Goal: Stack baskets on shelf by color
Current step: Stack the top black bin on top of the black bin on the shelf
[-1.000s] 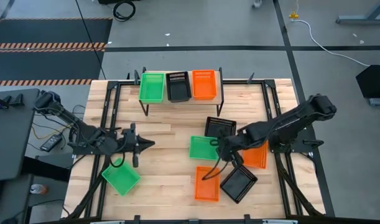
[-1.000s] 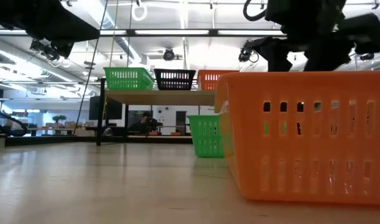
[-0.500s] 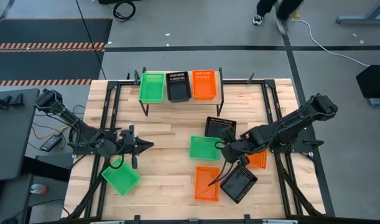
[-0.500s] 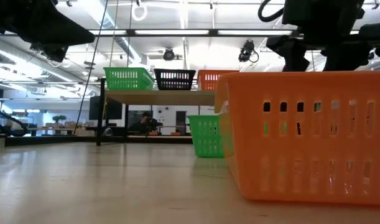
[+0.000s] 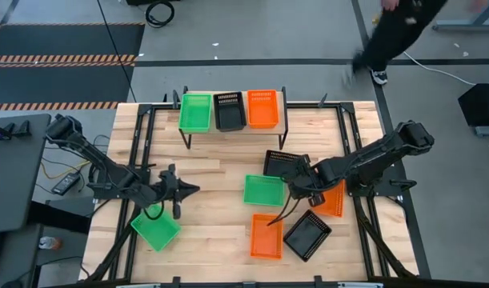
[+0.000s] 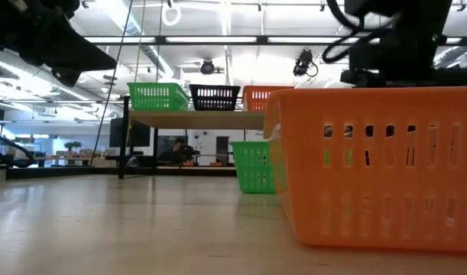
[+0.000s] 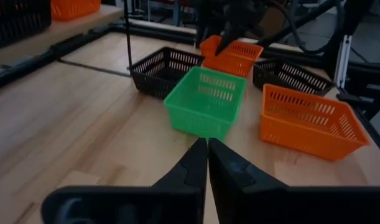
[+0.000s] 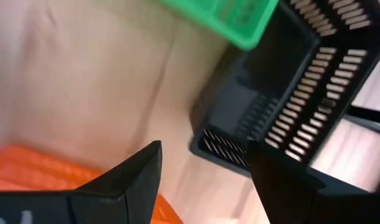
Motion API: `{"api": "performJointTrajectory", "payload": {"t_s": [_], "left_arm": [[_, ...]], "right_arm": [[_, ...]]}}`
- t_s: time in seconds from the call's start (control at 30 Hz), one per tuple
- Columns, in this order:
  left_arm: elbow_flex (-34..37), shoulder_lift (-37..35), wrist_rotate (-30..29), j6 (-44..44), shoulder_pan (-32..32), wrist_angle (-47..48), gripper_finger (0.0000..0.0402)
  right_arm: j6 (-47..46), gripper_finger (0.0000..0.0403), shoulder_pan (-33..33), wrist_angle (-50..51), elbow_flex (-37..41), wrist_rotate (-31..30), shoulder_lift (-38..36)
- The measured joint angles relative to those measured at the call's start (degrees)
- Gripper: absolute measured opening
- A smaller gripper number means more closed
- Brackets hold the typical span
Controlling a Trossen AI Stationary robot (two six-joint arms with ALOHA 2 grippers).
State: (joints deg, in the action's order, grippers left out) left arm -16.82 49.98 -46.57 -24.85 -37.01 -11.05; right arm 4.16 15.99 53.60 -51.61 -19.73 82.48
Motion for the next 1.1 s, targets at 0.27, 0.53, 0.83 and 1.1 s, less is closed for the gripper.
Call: {"api": "performJointTrajectory", "payload": {"t_s": [0.27, 0.53, 0.83, 1.1], "left_arm": [[0.0, 2.6, 0.3, -1.55, -0.85, -0.36, 0.0019], [0.0, 2.6, 0.24, -1.5, -0.9, -0.98, 0.0016], [0.0, 2.6, 0.07, -1.5, -0.9, -1.05, 0.0017], [0.0, 2.6, 0.24, -1.49, -1.5, -1.03, 0.0014]], "right_arm": [[5.84, 0.0242, -0.93, -2.52, 3.47, -2.76, -0.05], [3.66, 0.0242, -1.23, -14.94, 7.82, 6.38, -0.07], [6.69, 0.0242, 0.72, -30.14, 4.53, 10.37, -0.07], [7.46, 0.0242, -0.42, -12.95, 0.25, 3.98, -0.07]]}}
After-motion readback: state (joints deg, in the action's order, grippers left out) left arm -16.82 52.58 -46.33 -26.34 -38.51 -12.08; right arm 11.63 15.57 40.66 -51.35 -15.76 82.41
